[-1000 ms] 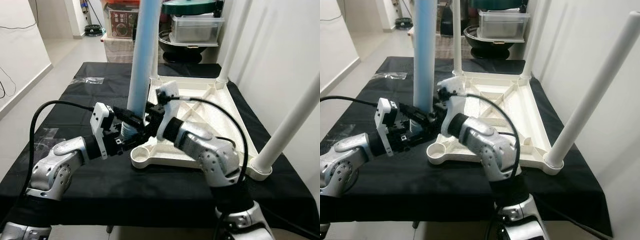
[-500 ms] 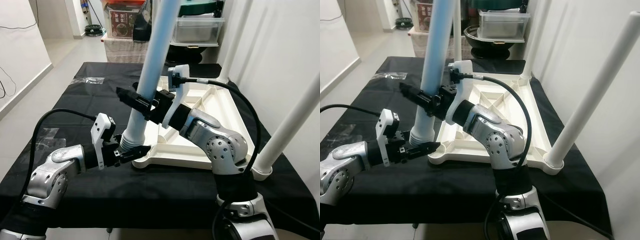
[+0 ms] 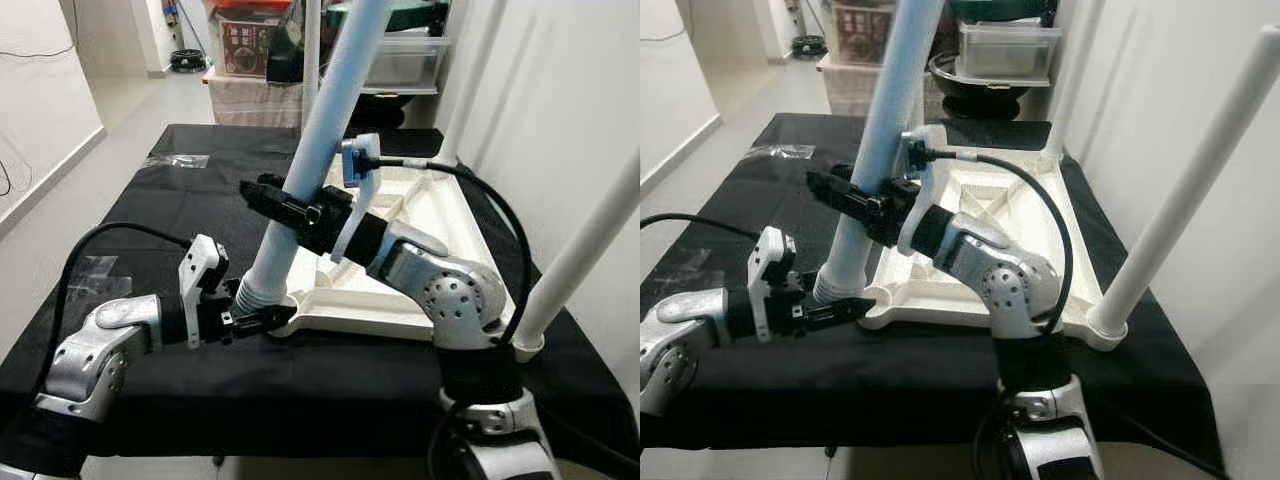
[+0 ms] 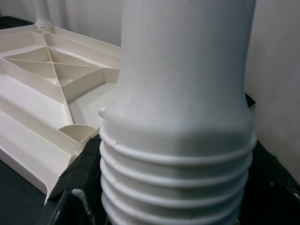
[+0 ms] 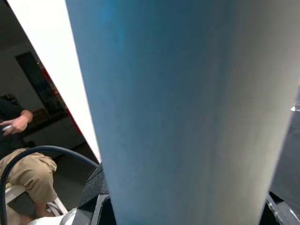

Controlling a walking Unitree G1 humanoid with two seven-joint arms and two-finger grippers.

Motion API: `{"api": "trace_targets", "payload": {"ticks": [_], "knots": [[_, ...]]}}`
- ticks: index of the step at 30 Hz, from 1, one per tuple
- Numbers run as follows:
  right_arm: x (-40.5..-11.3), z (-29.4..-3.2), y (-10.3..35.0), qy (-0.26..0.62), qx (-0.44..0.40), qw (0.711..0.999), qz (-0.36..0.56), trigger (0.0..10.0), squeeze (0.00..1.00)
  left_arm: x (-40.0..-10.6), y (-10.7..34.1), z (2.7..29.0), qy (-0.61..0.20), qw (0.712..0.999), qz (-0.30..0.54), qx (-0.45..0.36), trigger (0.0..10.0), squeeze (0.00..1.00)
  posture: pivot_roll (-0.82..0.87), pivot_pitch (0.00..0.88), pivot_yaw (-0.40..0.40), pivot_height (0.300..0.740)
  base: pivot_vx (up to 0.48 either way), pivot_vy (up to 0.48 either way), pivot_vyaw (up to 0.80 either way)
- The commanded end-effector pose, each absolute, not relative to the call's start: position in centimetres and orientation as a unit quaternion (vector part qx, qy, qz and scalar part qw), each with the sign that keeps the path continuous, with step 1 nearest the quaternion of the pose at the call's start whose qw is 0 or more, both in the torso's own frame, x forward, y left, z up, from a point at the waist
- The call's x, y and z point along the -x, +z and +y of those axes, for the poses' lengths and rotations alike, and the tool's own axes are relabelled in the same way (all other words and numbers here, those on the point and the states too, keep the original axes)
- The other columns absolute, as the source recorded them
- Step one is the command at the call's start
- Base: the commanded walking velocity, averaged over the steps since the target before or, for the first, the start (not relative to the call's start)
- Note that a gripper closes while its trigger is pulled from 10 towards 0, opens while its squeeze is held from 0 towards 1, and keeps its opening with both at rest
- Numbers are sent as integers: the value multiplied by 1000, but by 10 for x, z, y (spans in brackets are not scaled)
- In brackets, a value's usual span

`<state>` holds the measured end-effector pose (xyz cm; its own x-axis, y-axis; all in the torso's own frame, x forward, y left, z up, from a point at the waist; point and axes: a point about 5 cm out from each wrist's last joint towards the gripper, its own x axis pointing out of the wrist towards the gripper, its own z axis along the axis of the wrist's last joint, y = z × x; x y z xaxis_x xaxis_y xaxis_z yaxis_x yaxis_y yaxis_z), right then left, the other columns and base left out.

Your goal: Building children table

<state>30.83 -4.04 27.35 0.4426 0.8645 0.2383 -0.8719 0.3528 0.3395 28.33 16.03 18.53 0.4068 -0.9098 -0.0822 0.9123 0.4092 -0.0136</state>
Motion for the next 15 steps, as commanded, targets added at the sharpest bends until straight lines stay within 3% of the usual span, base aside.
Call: {"api": "trace_targets", "payload": {"ticks": [1, 9, 10, 14, 15], "knots": [[-307, -35, 280, 542, -218, 812, -7, 10000, 0, -280, 182, 157, -553, 831, 45, -29, 10000, 0, 6, 0, -44, 740, 0, 0, 0], [-308, -36, 282, 540, -233, 809, -8, 10000, 0, -279, 182, 157, -556, 830, 45, -29, 10000, 0, 6, 0, -46, 740, 0, 0, 0], [-308, -36, 282, 539, -236, 809, -8, 10000, 1000, -279, 182, 157, -556, 830, 45, -29, 10000, 0, 7, 0, -47, 740, 0, 0, 0], [-309, -36, 283, 536, -229, 812, -7, 10000, 1000, -279, 181, 157, -556, 829, 46, -30, 10000, 0, 7, 0, -47, 740, 0, 0, 0], [-309, -36, 283, 534, -219, 816, -6, 10000, 0, -279, 182, 157, -557, 829, 46, -30, 10000, 0, 7, 0, -47, 740, 0, 0, 0]]}}
